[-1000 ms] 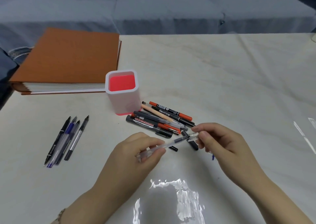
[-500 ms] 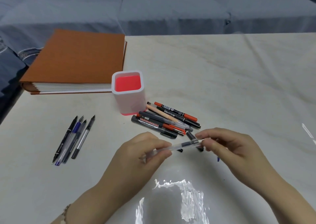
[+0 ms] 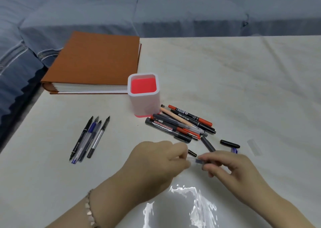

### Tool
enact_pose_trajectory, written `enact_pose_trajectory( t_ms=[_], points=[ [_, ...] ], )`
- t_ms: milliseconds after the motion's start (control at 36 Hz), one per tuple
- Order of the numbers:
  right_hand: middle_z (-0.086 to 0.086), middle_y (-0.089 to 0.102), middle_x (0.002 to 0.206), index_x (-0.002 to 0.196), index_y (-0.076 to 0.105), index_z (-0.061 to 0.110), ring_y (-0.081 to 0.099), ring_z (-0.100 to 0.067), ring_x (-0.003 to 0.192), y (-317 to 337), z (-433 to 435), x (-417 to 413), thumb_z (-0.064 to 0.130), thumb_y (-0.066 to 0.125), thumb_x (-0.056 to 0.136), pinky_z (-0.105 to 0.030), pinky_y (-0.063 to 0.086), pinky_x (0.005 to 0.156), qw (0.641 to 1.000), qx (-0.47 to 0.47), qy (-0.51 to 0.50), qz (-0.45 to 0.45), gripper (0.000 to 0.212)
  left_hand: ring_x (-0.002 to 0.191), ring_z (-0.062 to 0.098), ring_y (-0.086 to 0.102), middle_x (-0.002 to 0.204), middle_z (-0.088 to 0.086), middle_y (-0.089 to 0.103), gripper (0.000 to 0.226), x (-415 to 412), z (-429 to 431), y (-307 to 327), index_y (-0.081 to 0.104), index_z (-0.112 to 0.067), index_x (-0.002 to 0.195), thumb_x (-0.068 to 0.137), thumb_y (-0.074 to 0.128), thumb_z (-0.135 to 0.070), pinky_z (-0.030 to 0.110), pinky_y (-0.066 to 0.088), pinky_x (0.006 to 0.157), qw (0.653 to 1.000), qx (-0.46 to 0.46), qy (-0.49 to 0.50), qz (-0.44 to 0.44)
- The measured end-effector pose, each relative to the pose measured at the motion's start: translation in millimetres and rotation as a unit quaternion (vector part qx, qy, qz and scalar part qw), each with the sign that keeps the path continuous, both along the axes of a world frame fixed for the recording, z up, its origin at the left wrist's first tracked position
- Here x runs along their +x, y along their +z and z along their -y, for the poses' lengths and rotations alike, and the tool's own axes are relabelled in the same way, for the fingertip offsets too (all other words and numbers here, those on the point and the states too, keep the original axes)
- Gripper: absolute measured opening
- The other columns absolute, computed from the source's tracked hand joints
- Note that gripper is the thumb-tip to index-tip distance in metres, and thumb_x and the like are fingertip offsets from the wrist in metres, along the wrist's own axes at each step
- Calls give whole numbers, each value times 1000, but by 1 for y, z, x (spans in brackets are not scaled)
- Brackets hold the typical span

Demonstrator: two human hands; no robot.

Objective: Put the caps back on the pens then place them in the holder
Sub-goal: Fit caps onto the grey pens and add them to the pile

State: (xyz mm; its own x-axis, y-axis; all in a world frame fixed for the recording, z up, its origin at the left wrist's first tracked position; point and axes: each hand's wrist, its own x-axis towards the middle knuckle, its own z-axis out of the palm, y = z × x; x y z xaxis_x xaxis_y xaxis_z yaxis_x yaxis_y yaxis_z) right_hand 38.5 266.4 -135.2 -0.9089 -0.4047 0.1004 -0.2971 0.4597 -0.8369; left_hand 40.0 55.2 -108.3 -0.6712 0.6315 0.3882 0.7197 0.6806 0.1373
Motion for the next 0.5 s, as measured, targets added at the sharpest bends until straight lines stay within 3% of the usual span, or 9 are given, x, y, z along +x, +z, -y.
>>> enact_pose_trajectory(
  t_ms=[56,111,194,278,361,417,500],
  points=[
    [23,65,77,89,62,54,61,-1,69,-3,2,1,48,49,75,-7,41,66,1000,24,-4,6,20,53,14,47,72,-7,61,16,-3,3,-6,67,-25,78,69,63,-12,20,28,40,999,8,-11,39],
    [37,59,88,96,57,51,57,8,82,-3,5,-1,54,41,76,-4,39,72,997,83,-1,-5,26,59,9,52,79,-11,60,10,-6,8,-10,65,-28,82,76,57,-25,22,38,44,987,59,22,146],
    [40,54,79,97,57,42,47,14,85,-4,11,-9,51,40,82,-7,38,71,982,177,-9,-67,25,85,1,53,96,-13,55,22,-8,14,-16,63,-32,99,83,53,-44,20,44,70,937,128,158,283],
    [34,47,72,88,66,31,47,1,78,-5,14,-21,27,55,88,-12,35,66,974,194,-76,-90,12,94,3,52,104,-12,58,31,-11,36,-28,55,-27,116,87,55,-37,21,41,83,897,173,300,274],
    [20,50,71,89,67,21,46,-14,78,-6,14,-33,16,57,87,-21,34,63,964,199,-144,-106,11,110,22,51,120,5,54,35,-14,71,-42,54,-12,120,87,56,-22,33,39,91,870,138,421,215],
    [8,53,75,91,67,17,46,-18,80,-10,14,-42,16,55,88,-27,32,66,959,198,-180,-93,13,110,36,47,122,16,53,35,-14,89,-50,54,-3,119,85,55,-10,41,40,90,855,78,472,198],
    [3,50,80,94,67,15,46,-21,86,-20,17,-55,17,52,89,-27,29,70,950,215,-208,-85,16,102,40,47,113,20,55,33,-13,102,-57,55,-1,116,84,53,-6,42,42,80,840,28,500,211]
  ],
)
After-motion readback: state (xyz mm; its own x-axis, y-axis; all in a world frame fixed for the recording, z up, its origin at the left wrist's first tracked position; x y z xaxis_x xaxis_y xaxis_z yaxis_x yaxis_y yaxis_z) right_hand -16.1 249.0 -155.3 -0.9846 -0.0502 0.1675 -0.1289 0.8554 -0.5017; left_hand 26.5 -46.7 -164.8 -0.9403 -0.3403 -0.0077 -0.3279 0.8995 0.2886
